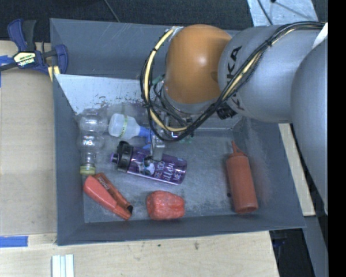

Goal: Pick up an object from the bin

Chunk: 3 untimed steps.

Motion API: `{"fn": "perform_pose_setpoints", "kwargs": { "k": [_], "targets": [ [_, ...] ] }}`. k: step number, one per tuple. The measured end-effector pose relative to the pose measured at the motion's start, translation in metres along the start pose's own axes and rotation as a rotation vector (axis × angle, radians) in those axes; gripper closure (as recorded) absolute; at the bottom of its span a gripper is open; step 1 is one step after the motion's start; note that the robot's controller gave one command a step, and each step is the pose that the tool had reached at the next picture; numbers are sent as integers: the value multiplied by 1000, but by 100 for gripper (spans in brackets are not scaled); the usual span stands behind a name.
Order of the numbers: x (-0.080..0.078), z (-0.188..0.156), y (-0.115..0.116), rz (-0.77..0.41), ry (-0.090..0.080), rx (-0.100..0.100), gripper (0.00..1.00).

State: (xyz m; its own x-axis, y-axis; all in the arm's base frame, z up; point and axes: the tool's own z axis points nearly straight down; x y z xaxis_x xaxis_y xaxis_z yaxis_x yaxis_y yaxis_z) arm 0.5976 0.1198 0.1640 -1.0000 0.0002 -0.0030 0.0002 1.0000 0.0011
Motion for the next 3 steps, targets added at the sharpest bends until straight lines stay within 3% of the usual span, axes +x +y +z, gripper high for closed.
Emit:
{"fn": "perform_pose_setpoints", "kwargs": {
  "k": [2,3],
  "targets": [
    [0,25,13,-68,-2,1,0],
    [5,37,5,-151,3,-3,0]
  ]
}}
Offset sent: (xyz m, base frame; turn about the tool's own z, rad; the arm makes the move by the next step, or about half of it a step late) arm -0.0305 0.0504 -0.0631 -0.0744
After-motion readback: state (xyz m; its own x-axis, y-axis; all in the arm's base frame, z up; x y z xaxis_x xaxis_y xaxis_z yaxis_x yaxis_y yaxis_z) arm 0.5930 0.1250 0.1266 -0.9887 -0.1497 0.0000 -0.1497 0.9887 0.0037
